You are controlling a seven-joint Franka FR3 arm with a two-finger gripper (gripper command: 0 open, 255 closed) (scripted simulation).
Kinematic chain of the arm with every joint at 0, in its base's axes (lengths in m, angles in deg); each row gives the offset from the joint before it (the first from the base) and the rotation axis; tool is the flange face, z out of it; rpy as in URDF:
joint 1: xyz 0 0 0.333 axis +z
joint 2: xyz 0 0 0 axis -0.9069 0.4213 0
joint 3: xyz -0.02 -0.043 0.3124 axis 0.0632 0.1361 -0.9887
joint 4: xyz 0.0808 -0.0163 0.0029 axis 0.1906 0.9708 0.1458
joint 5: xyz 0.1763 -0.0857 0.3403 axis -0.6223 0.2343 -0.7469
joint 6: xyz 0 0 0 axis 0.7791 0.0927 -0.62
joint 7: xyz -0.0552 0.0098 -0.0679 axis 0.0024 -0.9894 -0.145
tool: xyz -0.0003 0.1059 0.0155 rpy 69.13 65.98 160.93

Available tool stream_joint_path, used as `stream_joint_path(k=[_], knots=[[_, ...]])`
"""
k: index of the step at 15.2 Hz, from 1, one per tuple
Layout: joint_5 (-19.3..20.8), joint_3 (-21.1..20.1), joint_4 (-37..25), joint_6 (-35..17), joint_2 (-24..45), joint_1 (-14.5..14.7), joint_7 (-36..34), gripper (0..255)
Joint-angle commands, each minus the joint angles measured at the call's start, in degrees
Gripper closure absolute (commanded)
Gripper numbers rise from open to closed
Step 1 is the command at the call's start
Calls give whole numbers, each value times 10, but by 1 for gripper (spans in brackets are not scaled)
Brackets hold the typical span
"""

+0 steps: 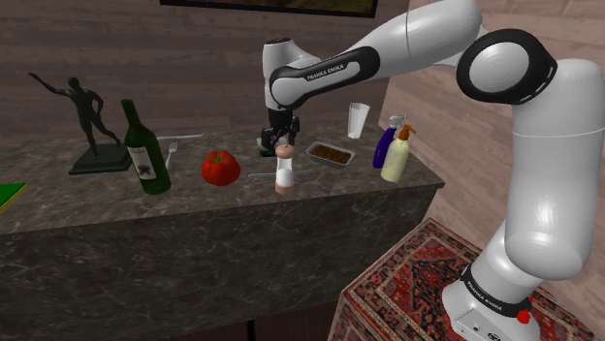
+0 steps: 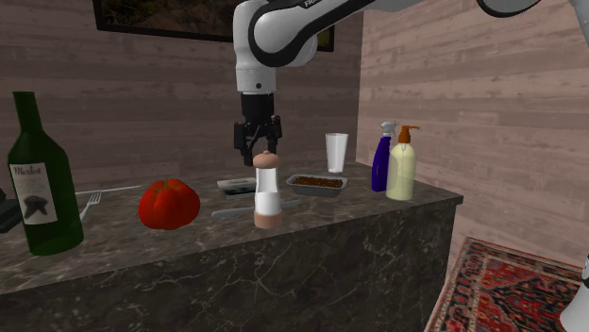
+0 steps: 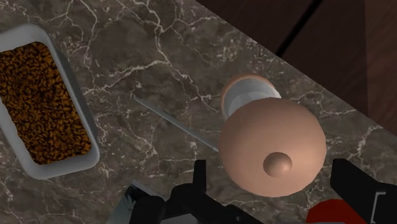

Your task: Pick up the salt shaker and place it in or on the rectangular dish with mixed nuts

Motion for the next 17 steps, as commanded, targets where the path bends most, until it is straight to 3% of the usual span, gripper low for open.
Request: stream_joint_path(k=[1, 6, 7, 17], knots=[[0, 0, 2, -2, 1, 0, -1, 0], [0, 0, 1, -2, 1, 0, -1, 0], [0, 0, 1, -2, 1, 0, -1, 255], [-1, 0, -3, 4, -2, 0, 0, 255]])
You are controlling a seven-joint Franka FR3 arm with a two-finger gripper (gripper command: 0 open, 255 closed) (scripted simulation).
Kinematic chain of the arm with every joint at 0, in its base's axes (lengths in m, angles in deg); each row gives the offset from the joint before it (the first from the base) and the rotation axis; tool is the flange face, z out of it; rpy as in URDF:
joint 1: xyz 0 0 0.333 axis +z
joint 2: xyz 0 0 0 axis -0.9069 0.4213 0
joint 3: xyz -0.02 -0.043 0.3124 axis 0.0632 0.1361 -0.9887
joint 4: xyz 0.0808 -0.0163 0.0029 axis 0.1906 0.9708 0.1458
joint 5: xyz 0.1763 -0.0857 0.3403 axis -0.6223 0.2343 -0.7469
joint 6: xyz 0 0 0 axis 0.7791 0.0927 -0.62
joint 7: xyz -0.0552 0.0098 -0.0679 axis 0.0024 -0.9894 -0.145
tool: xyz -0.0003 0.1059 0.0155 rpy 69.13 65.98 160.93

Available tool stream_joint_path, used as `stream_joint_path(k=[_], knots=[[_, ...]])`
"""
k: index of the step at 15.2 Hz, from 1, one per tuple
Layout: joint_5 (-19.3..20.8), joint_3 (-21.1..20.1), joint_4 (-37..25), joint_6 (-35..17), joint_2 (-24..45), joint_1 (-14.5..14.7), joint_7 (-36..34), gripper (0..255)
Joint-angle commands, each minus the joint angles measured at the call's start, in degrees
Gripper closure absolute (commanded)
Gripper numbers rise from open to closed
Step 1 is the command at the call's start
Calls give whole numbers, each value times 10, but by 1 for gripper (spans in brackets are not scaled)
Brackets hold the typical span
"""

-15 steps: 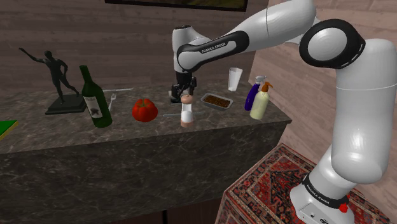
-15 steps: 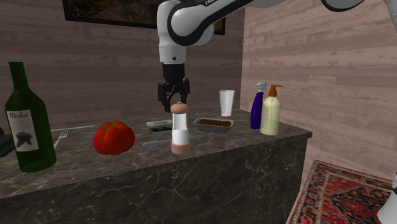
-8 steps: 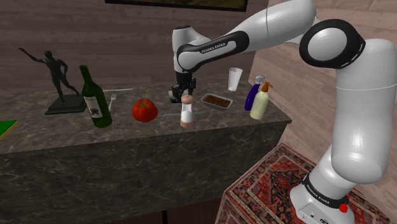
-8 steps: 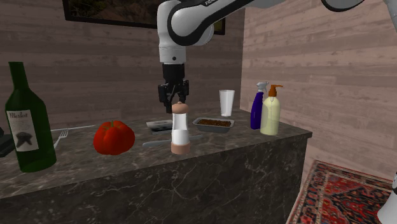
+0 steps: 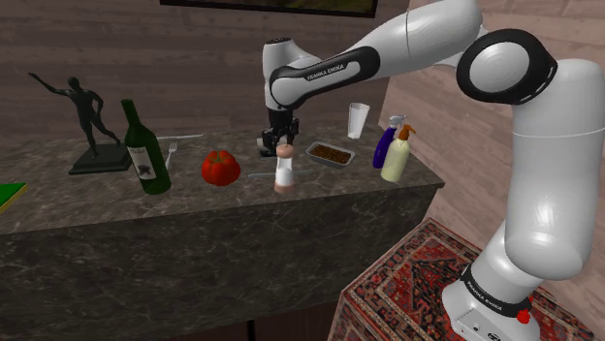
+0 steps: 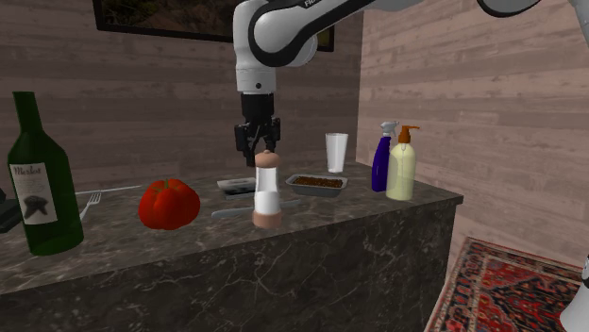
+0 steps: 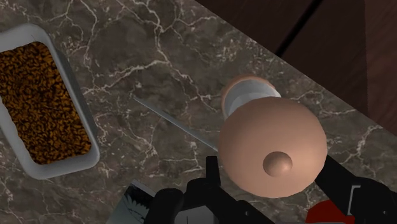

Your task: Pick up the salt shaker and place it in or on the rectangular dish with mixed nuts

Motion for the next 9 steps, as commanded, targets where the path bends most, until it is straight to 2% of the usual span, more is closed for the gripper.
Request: stream_joint_path(k=[1, 9], knots=[[-2, -1, -7, 11, -4, 0, 2, 255], [-8, -4, -50, 65, -17, 1, 11, 255]])
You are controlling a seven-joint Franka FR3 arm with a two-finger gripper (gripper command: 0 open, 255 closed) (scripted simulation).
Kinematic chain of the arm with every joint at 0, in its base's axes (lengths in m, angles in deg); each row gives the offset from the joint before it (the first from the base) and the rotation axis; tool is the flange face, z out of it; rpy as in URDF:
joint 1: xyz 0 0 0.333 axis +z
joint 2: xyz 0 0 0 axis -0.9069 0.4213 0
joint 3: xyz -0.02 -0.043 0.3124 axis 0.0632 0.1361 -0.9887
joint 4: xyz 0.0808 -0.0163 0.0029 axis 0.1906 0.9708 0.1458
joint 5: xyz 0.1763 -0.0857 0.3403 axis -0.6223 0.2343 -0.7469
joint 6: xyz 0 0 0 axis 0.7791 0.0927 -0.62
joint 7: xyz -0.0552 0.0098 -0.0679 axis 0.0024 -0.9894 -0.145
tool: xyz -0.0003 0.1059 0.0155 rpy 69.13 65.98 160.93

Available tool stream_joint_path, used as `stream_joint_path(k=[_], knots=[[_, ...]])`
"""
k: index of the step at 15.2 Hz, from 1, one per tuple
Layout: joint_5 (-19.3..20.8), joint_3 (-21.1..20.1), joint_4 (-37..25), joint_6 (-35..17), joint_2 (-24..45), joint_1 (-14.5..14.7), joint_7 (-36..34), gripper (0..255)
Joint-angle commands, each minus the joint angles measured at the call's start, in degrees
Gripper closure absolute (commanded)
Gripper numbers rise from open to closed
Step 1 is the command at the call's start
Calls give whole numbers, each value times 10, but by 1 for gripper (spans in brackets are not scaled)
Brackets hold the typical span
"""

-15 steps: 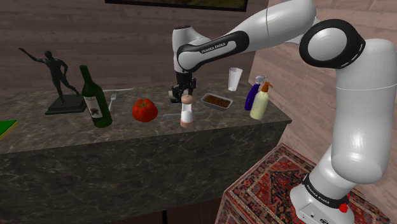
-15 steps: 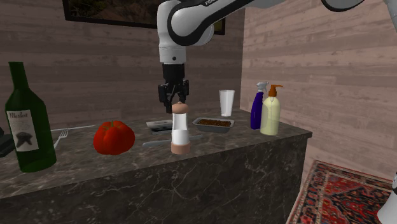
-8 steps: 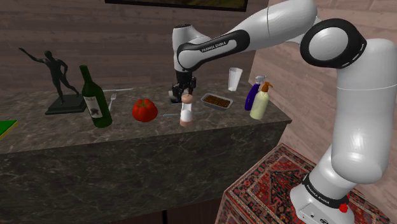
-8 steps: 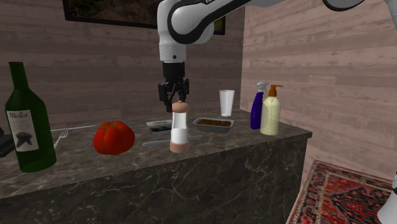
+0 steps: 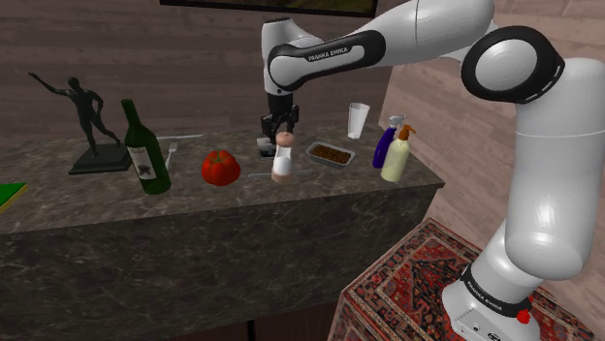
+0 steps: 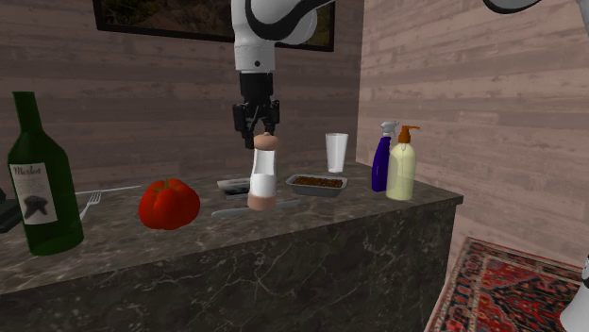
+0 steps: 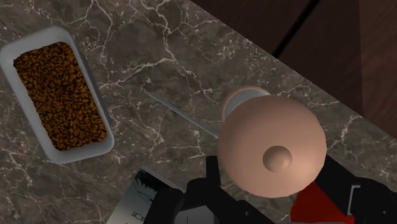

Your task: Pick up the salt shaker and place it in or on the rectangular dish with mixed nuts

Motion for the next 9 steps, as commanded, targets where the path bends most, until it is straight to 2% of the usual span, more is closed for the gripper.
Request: stream_joint_path(k=[1, 9], knots=[[-2, -1, -9, 14, -5, 0, 2, 255], [-6, -2, -65, 73, -9, 3, 10, 255]])
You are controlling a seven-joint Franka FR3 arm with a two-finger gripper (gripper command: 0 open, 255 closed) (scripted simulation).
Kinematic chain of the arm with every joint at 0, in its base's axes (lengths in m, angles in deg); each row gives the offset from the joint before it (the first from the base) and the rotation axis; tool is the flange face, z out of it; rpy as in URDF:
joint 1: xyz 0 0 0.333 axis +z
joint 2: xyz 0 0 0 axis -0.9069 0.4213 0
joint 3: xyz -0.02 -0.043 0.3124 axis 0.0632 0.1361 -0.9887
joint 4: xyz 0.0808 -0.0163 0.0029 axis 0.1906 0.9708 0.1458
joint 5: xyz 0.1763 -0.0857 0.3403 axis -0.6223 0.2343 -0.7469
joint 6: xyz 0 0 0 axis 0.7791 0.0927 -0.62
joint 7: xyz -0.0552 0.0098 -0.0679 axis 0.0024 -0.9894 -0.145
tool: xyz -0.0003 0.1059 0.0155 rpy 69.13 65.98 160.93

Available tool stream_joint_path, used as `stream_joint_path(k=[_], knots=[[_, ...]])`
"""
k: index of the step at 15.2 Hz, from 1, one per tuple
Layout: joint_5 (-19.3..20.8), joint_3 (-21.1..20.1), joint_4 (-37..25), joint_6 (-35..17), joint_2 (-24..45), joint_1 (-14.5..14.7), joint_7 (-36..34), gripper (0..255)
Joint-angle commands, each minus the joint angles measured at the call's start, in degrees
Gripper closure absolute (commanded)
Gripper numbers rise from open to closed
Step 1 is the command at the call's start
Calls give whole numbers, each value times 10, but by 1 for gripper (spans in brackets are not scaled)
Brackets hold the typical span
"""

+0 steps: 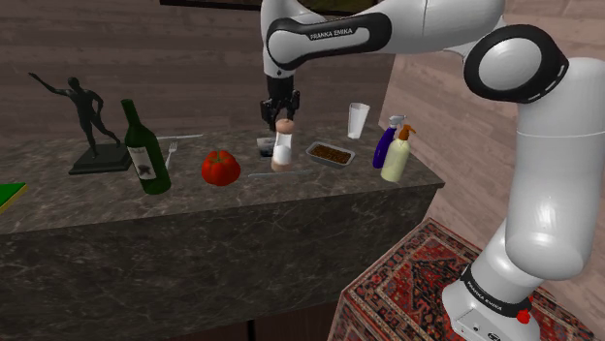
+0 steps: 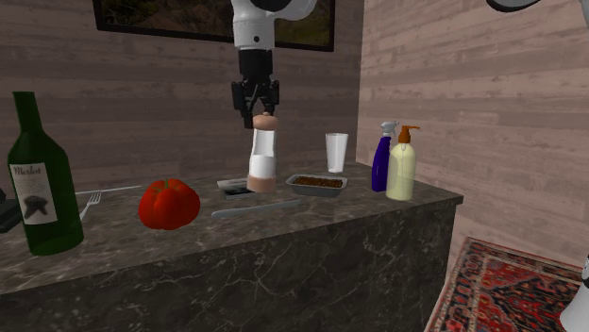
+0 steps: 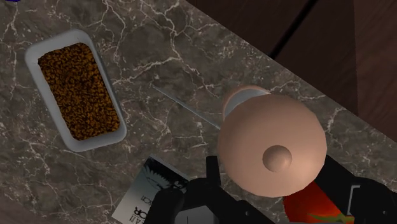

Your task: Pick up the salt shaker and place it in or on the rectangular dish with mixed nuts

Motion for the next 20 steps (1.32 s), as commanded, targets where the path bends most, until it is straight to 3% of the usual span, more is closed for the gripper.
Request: stream_joint_path(k=[1, 4, 12, 20], knots=[[-1, 0, -12, 15, -3, 0, 2, 255], [-1, -1, -37, 39, -1, 2, 5, 255], [-16, 25, -64, 60, -8, -64, 101, 255], [-24, 50, -158, 107, 30, -124, 197, 255]])
